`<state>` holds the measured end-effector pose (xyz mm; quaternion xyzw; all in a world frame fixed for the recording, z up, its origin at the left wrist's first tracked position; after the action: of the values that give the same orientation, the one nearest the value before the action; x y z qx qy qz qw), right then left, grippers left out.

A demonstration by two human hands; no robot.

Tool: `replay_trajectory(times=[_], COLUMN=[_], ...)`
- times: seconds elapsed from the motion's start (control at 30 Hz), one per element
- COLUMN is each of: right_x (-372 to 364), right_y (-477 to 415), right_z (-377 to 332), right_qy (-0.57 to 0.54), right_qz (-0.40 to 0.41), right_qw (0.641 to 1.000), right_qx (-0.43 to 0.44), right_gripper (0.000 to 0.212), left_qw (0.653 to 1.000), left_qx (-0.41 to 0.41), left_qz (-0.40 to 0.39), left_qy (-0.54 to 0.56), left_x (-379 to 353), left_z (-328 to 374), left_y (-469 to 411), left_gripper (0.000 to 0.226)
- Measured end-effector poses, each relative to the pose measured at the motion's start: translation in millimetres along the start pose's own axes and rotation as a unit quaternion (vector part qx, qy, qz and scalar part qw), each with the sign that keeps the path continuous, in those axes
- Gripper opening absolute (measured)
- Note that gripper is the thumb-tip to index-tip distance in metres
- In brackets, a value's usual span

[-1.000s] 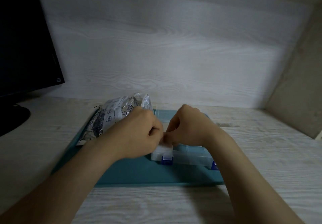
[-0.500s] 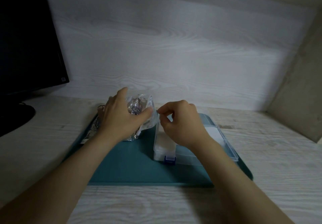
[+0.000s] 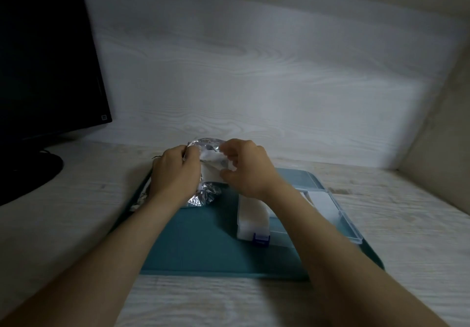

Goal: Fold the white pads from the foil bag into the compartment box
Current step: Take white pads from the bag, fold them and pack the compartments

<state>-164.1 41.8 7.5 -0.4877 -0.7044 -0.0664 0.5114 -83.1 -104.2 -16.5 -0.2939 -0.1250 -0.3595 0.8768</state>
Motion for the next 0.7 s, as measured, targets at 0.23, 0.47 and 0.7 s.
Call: replay_trajectory(times=[0.23,0.47,0.7], right_x=[-17,-25,-25], right_y=[-19,-26,-32], right_z=[-5,-15,-26], right_qy=[0.012,0.046,0.043], right_qz=[0.028,-0.038,-0.009], right_qw=[0.999,0.998,0.999], right_qx=[0.019,0.005,0.012], right_gripper=[0.031,0.030,0.021], left_qw=[1.000,0.998,0.997], left_qx=[0.007,-0.012,-0.014], left_qz=[0.022,0.052,0.081], left_qy=[-0.021,-0.012,-0.001], left_x=[4,6,10], left_z=[-5,-5,-9], left_y=[-6,-6,-10], left_gripper=[0.043,0.046,0.042])
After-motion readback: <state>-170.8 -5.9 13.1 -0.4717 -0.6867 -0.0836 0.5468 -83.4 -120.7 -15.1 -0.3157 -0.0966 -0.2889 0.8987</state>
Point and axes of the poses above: each hand's wrist, its own y-axis away from the middle knuckle, its own x-axis out of the back of the hand, z = x × y, the point moved 8 cm from there along -y, towards the middle knuckle, and after that the axes turned 4 degrees about -x, right-handed, at the moved point
